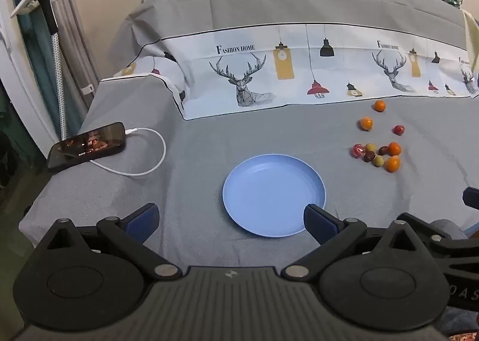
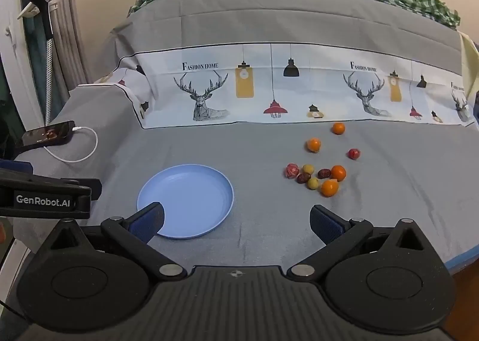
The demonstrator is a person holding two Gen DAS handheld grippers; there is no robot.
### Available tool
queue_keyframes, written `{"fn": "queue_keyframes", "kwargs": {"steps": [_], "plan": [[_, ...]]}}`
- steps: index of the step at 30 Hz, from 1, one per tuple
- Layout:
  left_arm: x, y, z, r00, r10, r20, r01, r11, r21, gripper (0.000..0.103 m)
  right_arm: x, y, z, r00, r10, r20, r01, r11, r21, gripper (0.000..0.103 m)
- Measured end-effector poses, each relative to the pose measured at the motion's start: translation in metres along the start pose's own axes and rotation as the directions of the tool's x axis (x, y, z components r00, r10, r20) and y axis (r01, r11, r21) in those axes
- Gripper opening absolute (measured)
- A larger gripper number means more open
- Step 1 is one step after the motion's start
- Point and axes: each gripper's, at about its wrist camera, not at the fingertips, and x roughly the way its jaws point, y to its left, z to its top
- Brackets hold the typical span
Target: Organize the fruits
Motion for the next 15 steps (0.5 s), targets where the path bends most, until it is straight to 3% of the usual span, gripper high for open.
{"fn": "queue_keyframes", "kwargs": {"steps": [15], "plan": [[0.0035,0.0056,0.0047,0.999,0.021,-0.042,-0.023,0.999,-0.041,0.103,0.0072,0.0012,-0.0015,1.0,0.016,-0.015,-0.016,1.0,-0.017,0.103]]}}
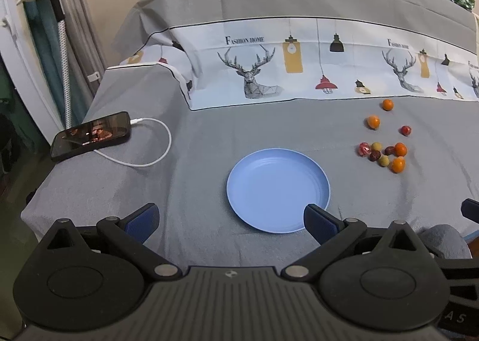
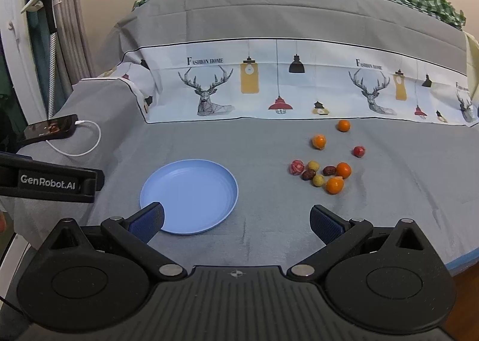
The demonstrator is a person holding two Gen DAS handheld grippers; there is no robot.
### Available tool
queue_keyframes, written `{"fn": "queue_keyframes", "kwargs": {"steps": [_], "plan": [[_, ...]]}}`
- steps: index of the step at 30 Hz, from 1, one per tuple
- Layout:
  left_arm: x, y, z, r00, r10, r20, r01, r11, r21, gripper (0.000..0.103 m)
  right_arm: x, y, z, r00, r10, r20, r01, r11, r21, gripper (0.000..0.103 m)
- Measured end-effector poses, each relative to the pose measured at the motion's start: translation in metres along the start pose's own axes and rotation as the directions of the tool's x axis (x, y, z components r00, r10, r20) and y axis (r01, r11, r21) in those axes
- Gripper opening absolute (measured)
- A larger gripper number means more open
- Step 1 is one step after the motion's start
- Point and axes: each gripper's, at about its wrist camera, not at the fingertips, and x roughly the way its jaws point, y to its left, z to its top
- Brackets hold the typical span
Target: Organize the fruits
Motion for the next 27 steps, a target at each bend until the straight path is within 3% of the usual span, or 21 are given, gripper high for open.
{"fn": "queue_keyframes", "kwargs": {"steps": [21,27], "plan": [[0.001,0.008,0.0,1.0,-0.007,-0.03,0.006,1.0,-0.018,0.103,-0.004,0.004,-0.004,1.0,0.011,0.022,-0.011,1.0,0.011,0.103],[0.002,0.012,-0.001,0.999,0.029,-0.026,-0.03,0.999,-0.027,0.103,-0.004,0.003,-0.005,0.999,0.015,0.033,-0.016,0.999,0.036,0.103]]}}
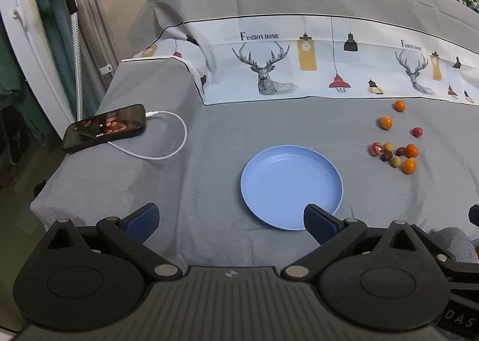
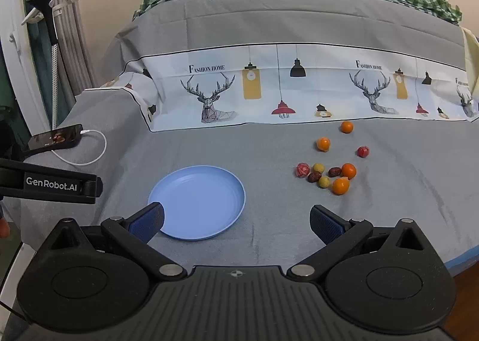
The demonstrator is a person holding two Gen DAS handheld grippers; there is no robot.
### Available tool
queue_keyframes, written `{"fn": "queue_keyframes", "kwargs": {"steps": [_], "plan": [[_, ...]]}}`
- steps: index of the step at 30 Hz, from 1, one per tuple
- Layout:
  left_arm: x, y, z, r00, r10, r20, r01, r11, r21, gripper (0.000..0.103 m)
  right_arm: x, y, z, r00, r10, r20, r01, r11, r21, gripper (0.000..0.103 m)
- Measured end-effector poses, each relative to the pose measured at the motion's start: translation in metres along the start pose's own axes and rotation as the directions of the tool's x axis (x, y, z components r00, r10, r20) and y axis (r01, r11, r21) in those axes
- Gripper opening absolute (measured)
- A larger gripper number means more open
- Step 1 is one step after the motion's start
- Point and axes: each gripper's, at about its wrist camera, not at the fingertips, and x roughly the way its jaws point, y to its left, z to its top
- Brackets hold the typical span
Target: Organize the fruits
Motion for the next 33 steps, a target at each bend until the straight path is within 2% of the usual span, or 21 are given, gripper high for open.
{"fn": "queue_keyframes", "kwargs": {"steps": [20,33], "plan": [[0.003,-0.004,-0.002,1.0,0.007,-0.028,-0.006,1.0,0.015,0.103,0.007,0.001,0.0,1.0,0.002,-0.016,-0.002,1.0,0.012,0.103],[0.021,-0.027,0.002,0.998,0.015,-0.067,-0.01,0.997,0.071,0.103,0.024,-0.014,-0.004,0.999,0.01,-0.047,-0.007,0.998,0.068,0.103]]}}
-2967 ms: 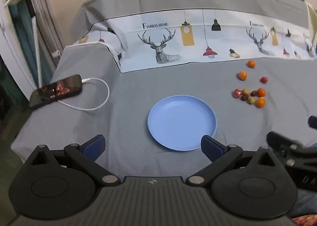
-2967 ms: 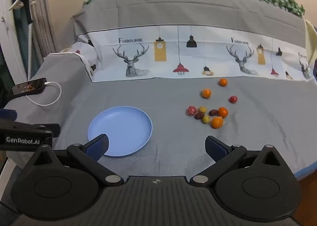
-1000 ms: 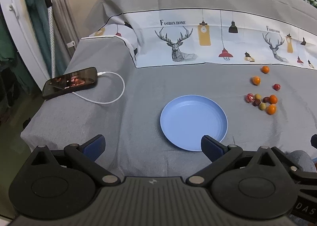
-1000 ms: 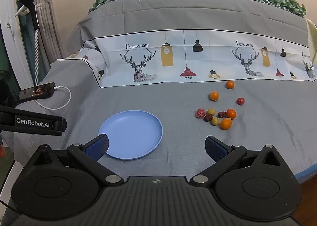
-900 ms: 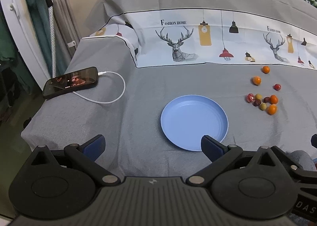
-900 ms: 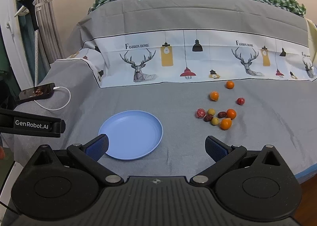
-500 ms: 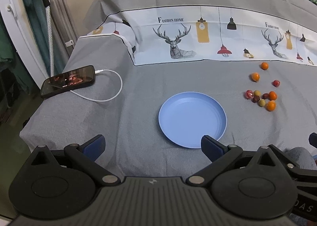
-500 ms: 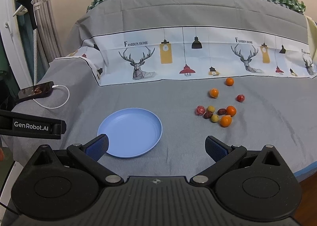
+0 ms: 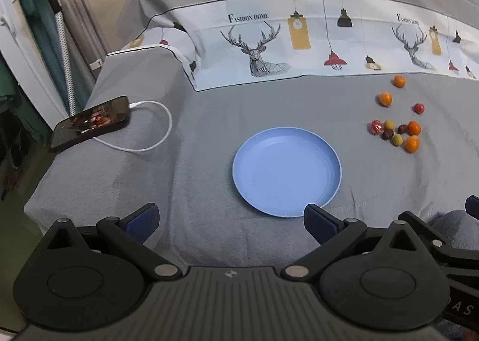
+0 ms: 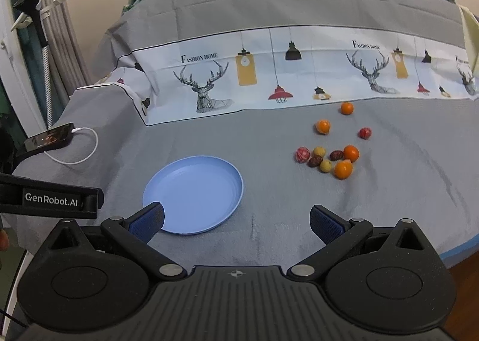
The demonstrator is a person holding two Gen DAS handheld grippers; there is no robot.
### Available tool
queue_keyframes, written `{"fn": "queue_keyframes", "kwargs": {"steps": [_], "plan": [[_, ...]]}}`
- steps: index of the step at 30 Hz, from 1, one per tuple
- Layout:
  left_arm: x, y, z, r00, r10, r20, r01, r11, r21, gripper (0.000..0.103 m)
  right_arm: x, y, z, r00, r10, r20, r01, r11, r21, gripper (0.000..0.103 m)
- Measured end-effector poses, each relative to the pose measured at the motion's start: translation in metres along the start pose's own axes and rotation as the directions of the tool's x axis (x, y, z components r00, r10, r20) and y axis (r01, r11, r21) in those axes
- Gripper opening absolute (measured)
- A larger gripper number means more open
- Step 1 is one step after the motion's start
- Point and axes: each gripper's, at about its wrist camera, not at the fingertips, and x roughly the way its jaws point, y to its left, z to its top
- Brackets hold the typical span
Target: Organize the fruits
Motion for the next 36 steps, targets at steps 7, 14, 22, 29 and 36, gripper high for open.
{"fn": "queue_keyframes", "kwargs": {"steps": [7,14,22,29,36], "plan": [[0.035,-0.027,0.013,0.992,-0.088,-0.091,0.086,0.996,-0.03,0.103,0.022,-0.037,0.003,0.996,-0.084,-0.002,0.084,0.994,0.072,0.103],[0.084,-0.082,0.046,0.982,-0.115,-0.149,0.125,0.99,0.062,0.103,0.09,-0.116,0.011,0.956,-0.294,0.008,0.291,0.951,0.103,0.102],[0.151,-0.155,0.1,0.975,-0.158,-0.153,0.179,0.974,0.136,0.103,0.216,-0.17,0.022,0.923,-0.385,-0.001,0.385,0.922,-0.039,0.102],[0.235,-0.224,0.144,0.951,-0.247,-0.186,0.282,0.939,0.196,0.103,0.278,-0.19,0.019,0.902,-0.423,-0.086,0.423,0.906,-0.021,0.087],[0.292,-0.267,0.156,0.894,-0.355,-0.275,0.405,0.902,0.151,0.102,0.271,-0.206,0.021,0.901,-0.431,-0.036,0.433,0.9,0.059,0.043]]}}
